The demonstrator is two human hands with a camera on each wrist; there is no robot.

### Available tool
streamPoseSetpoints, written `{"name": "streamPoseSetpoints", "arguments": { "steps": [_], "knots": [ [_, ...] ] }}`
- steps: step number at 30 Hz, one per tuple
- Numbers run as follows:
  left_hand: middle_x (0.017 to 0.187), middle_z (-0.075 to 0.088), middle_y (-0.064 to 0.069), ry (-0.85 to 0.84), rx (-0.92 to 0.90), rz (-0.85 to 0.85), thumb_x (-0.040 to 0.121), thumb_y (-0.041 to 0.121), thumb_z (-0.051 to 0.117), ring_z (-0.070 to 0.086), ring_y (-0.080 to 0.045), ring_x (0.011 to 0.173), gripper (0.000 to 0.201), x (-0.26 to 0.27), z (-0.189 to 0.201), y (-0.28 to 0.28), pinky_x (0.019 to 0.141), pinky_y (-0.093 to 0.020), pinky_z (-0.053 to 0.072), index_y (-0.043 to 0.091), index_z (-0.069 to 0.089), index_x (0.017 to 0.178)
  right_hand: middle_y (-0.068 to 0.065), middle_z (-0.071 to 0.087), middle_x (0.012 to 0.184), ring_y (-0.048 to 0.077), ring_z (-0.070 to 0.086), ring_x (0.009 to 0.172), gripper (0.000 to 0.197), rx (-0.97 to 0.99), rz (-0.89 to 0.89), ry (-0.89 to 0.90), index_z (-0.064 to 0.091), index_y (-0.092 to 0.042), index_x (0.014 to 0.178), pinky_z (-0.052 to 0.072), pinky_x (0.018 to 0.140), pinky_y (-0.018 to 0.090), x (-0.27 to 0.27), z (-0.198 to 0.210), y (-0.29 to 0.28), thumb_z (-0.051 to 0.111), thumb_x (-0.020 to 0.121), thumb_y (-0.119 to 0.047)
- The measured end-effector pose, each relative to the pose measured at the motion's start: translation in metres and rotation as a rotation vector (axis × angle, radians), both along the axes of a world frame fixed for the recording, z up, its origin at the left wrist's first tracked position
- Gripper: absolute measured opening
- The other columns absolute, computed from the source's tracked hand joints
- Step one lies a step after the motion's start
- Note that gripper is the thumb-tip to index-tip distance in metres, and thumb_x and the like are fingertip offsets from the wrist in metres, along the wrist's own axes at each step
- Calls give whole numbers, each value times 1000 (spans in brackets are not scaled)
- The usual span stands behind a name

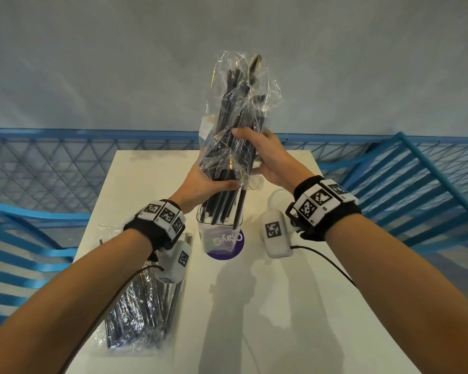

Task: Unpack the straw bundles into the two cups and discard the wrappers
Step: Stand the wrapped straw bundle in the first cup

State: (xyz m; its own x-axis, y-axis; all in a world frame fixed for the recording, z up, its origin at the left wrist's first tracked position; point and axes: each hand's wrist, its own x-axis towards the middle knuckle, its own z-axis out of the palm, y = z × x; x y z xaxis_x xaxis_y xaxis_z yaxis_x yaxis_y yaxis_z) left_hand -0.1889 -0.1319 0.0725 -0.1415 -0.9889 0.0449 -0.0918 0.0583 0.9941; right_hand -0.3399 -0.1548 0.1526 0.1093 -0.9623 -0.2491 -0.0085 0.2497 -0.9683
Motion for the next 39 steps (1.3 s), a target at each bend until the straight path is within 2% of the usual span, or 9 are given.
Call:
{"name": "streamPoseSetpoints", "arguments": {
  "steps": [5,12,18,22,27,31,33,36,39],
  "knots": [
    [120,67,4,-17,51,-4,63,31,88,63,-8,110,86,3,-5,-4,99,-34,48,19,44,136,4,58,125,27,54,118,54,-20,-16,39,48,-18,120,41,99,61,9,2,-3,75,75,-34],
    [116,67,2,-41,31,12,53,24,91,65,-5,105,97,9,-2,-3,84,-18,52,14,42,135,6,63,117,24,60,106,47,-96,-39,54,49,-14,123,47,95,55,28,4,-9,68,83,-30],
    [116,67,2,-64,34,131,50,37,92,65,-11,107,94,4,-18,2,96,-41,52,19,47,130,6,63,120,24,62,106,48,-147,4,30,47,-18,127,52,89,45,27,-11,-6,68,84,-29],
    [113,66,8,-77,-29,180,54,25,92,64,-8,106,80,-6,-24,13,91,-31,53,38,47,118,6,61,122,24,61,110,47,-165,-1,11,48,-20,126,51,95,48,13,-23,5,68,84,-25],
    [103,67,15,-123,-59,140,57,21,91,64,8,92,75,-10,-21,27,78,-12,54,18,53,122,10,68,113,24,67,103,43,-173,37,2,55,-12,123,54,91,48,-8,-28,22,69,84,-19],
    [102,64,20,-134,-69,123,58,21,90,63,11,90,79,-7,-14,32,73,-7,51,25,48,124,9,70,109,25,66,103,35,-185,53,6,61,-13,116,54,92,47,-14,-20,28,70,83,-23],
    [102,64,20,-135,-79,136,58,20,91,62,14,89,76,-6,-14,35,71,-4,49,36,46,117,6,71,105,23,67,101,36,-201,56,23,64,-15,112,54,93,47,-11,-19,29,72,80,-28],
    [102,62,20,-153,-80,163,60,20,90,62,9,92,69,-7,-18,43,73,-7,50,47,43,103,5,71,107,21,68,100,58,-216,53,58,64,-15,116,55,91,47,-7,-25,31,76,66,-41],
    [104,65,12,-128,-65,203,62,18,88,63,1,96,63,-9,-30,50,73,-7,51,32,51,112,6,71,109,20,68,102,63,-226,86,60,63,-13,117,55,92,45,-5,-32,36,77,63,-41]
  ]
}}
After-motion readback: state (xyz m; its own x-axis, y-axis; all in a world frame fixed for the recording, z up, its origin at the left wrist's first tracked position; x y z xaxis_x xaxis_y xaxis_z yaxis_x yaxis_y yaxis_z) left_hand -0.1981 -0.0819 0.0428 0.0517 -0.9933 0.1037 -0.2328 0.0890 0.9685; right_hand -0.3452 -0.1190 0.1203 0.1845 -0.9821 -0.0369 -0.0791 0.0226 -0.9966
